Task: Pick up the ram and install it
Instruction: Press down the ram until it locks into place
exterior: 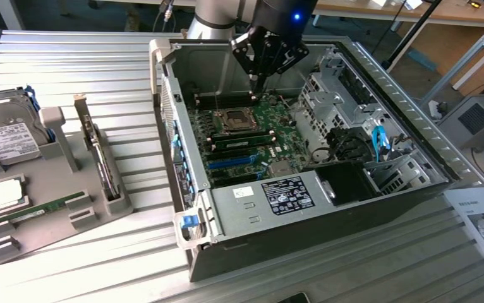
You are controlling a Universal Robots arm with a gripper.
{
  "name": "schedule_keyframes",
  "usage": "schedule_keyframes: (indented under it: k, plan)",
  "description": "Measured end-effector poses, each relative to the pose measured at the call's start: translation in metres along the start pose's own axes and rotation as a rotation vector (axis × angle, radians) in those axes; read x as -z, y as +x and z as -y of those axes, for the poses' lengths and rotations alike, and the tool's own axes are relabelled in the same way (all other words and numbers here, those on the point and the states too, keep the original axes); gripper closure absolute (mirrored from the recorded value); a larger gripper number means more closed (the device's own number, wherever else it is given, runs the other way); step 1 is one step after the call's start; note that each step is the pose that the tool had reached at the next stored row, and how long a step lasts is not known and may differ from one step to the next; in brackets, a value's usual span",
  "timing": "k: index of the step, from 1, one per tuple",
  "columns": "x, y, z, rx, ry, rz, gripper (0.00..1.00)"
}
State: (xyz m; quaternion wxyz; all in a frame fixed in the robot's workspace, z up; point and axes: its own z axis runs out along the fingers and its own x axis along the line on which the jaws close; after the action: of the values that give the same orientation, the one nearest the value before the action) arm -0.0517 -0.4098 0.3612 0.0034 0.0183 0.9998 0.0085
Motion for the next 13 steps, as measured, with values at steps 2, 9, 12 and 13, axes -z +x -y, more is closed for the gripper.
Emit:
schedule_keyframes:
  k: [2, 9, 12, 13]
  plan:
    - [0.0003, 0.0000, 0.0000, 0.000, 0.0000, 0.0000, 0.89]
    - [0.0006, 0.0000, 0.0000, 0.000, 0.0000, 0.0000, 0.89]
    - [0.0008, 0.0000, 0.0000, 0.000, -0.0016, -0.0002, 0.89]
    - [0.0008, 0.0001, 0.0000, 0.000, -0.0041, -0.0003, 0.89]
